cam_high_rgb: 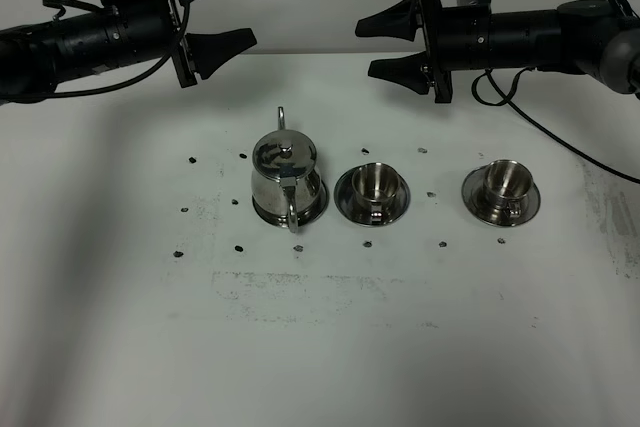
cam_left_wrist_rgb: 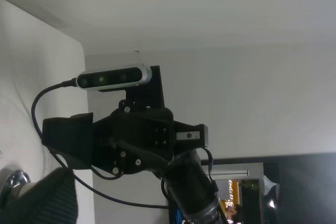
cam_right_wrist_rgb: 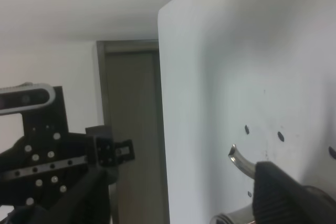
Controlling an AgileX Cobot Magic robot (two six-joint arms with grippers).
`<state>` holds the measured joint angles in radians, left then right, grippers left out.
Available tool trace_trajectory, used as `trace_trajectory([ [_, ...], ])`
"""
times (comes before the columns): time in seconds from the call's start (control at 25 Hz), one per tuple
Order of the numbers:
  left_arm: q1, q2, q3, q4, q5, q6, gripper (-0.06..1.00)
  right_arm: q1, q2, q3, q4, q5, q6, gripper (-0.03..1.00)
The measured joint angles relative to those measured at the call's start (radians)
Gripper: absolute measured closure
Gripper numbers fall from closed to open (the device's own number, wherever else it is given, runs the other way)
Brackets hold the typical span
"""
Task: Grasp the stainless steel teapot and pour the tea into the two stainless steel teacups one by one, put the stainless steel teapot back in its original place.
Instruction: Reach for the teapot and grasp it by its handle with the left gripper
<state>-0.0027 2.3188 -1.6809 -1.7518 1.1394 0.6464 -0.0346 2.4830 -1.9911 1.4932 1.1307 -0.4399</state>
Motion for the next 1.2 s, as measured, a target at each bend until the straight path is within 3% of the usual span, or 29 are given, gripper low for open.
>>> trace_trajectory([
  [0.32, 0.000, 0.000, 0.000, 0.000, 0.003, 0.000, 0.19, 0.000, 0.000, -0.001, 0.000, -0.007, -0.008, 0.38],
  [0.56, 0.000, 0.000, -0.010, 0.000, 0.000, 0.063, 0.19, 0.000, 0.001, -0.053, -0.005, 0.016, -0.133, 0.45],
  [0.68, 0.000, 0.000, -0.053, 0.049, -0.005, 0.070, 0.20, 0.000, 0.001, -0.128, -0.063, 0.032, -0.155, 0.50],
  [0.92, -0.007, -0.015, -0.217, 0.319, -0.065, 0.011, 0.31, 0.000, -0.001, -0.329, -0.364, 0.061, -0.160, 0.56],
  [1.2, -0.055, -0.109, -0.353, 0.845, -0.233, -0.124, 0.42, 0.001, -0.002, -0.497, -0.664, 0.081, -0.131, 0.58],
])
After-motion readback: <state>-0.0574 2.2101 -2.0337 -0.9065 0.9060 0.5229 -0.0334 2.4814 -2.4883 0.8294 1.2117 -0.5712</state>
